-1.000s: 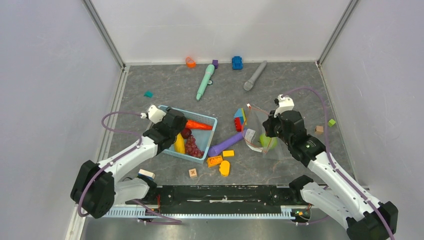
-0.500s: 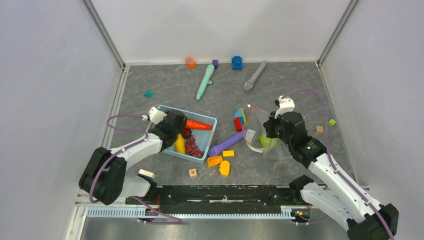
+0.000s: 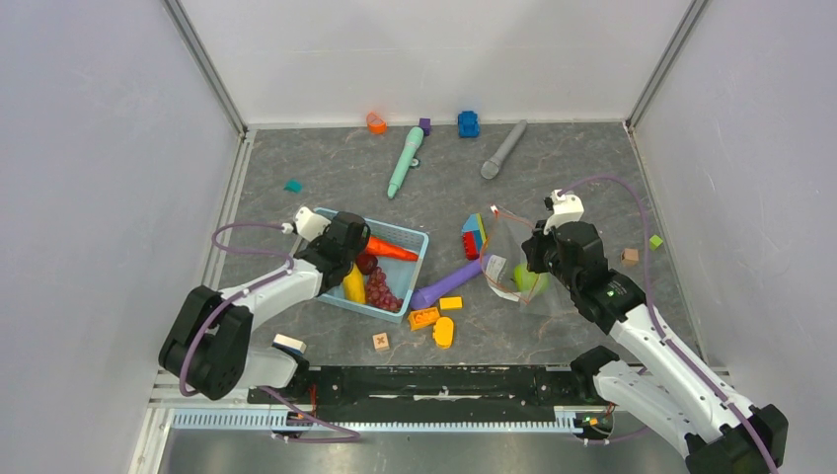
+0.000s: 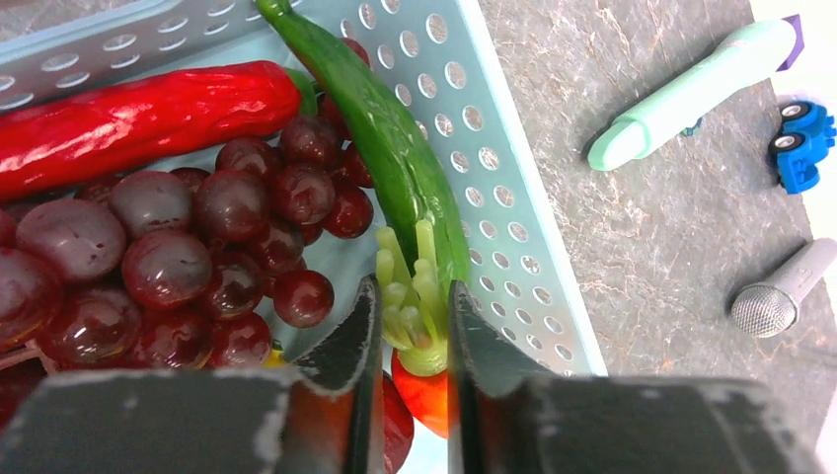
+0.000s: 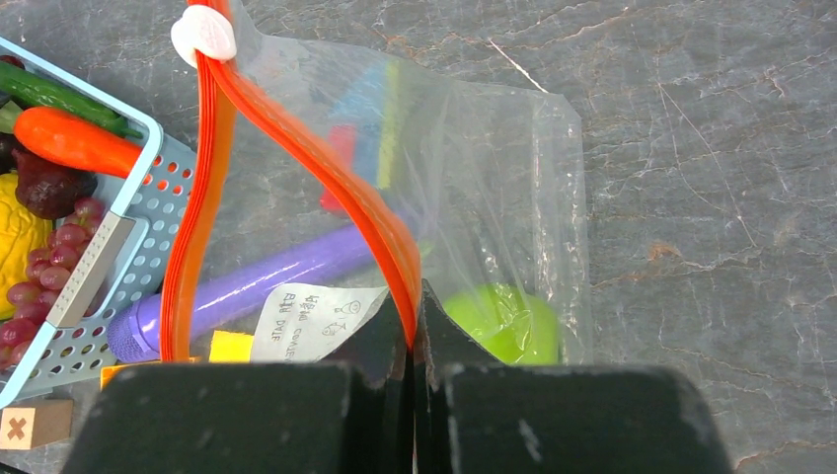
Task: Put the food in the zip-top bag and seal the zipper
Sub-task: Pick up the fake vegetable from the bin.
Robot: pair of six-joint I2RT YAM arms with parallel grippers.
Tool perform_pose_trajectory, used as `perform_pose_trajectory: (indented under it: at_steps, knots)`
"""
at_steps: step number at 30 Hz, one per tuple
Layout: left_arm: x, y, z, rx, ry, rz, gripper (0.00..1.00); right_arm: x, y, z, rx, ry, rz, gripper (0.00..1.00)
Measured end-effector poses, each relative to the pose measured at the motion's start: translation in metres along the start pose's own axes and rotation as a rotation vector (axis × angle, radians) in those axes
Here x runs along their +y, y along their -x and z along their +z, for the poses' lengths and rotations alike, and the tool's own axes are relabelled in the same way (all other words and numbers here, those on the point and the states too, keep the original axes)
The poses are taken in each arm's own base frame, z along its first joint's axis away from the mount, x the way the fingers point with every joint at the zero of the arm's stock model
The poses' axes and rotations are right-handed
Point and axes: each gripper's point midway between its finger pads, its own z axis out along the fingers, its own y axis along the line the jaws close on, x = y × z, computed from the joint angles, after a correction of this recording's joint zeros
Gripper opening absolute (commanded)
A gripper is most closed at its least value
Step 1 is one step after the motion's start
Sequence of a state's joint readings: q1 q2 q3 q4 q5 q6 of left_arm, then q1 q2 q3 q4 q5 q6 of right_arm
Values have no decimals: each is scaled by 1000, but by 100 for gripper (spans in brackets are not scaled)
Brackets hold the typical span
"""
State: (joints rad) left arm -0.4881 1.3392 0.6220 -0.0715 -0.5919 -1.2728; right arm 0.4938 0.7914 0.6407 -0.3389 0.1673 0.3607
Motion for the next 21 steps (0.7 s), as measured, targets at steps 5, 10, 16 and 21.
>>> perform_pose_trajectory:
  at_steps: [5,10,16,21]
  knots:
    - [-9,7,-8,-2,-35,-9,2,-1,0,0,0,-2,-1,0]
    - [-33,29,-35,-15,-154,-23,2,-1,0,-1,-3,-2,-3,0]
    - [-69,66,-89,-57,-401,-77,2,-1,2,-3,-15,1,-4,0]
    - [-100,84,-134,-61,-631,-80,2,1,-3,-2,-4,15,-5,0]
